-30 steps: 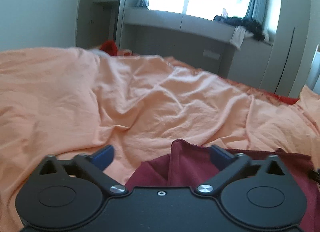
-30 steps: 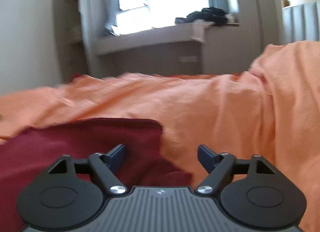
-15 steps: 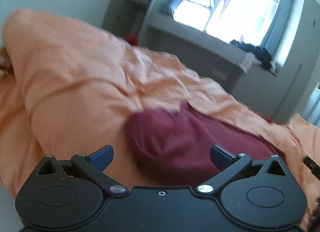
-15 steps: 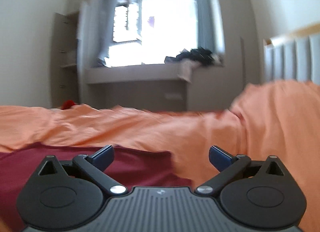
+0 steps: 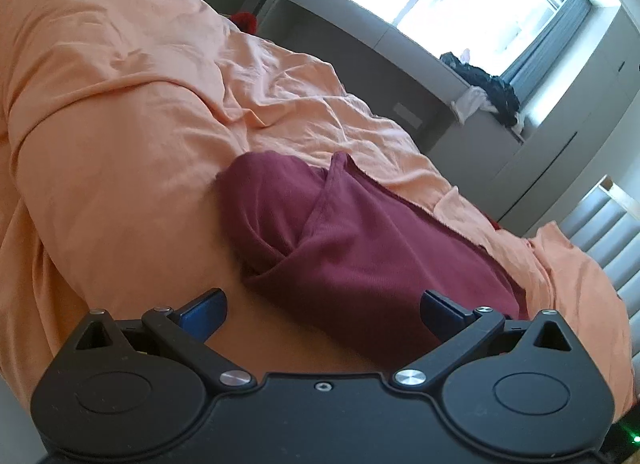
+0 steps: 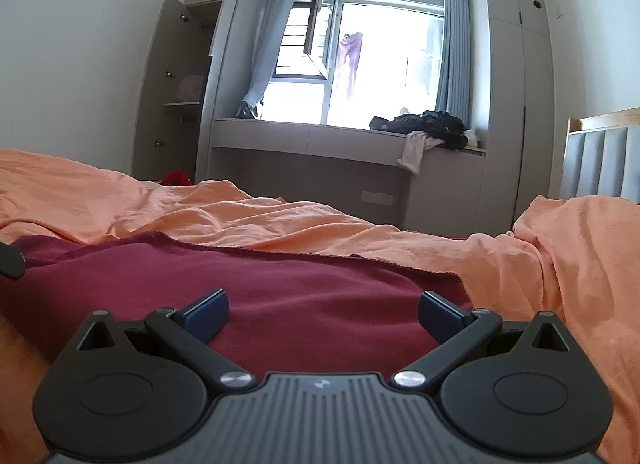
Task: Fold small clothes
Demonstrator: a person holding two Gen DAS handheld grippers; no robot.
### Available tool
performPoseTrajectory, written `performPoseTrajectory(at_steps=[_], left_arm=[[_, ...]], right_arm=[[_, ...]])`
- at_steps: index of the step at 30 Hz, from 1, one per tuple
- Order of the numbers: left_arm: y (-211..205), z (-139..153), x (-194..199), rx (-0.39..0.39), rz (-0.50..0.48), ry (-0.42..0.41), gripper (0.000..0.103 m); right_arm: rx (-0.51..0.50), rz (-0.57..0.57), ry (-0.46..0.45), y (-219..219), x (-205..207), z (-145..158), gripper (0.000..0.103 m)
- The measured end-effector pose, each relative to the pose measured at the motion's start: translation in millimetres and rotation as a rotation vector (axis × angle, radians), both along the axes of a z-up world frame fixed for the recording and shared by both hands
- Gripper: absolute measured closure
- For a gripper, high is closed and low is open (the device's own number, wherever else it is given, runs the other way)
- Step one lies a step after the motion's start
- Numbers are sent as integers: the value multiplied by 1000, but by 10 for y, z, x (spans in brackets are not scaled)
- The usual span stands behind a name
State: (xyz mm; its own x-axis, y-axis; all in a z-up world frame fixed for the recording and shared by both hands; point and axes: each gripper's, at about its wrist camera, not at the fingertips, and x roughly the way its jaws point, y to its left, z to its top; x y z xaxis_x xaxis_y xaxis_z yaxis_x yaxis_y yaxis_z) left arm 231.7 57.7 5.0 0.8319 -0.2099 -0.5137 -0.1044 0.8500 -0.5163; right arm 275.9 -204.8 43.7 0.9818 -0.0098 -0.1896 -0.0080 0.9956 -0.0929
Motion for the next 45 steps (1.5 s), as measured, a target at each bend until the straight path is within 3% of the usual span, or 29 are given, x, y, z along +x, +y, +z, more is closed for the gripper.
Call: performPoseTrajectory(at_steps=[7, 16, 29, 35, 39, 45], left_arm=[[-12, -22, 49, -3, 3, 24, 1], [21, -40, 69, -13, 5, 36, 1], [19, -65, 104, -18, -8, 59, 0], [35, -93, 145, -51, -34, 51, 1], [-6, -81, 150, -92, -112, -9, 1], [-93, -112, 333, -108, -91, 27, 1]], right_arm=[[131, 22, 26, -29, 102, -328, 0], [119, 12, -33, -21, 35, -442, 0], [119, 0, -25, 2, 45, -447, 0], [116, -1, -11, 16, 47, -414, 0], [123, 3, -16, 13, 50, -409, 0], [95, 45, 8, -26, 91, -357, 0]])
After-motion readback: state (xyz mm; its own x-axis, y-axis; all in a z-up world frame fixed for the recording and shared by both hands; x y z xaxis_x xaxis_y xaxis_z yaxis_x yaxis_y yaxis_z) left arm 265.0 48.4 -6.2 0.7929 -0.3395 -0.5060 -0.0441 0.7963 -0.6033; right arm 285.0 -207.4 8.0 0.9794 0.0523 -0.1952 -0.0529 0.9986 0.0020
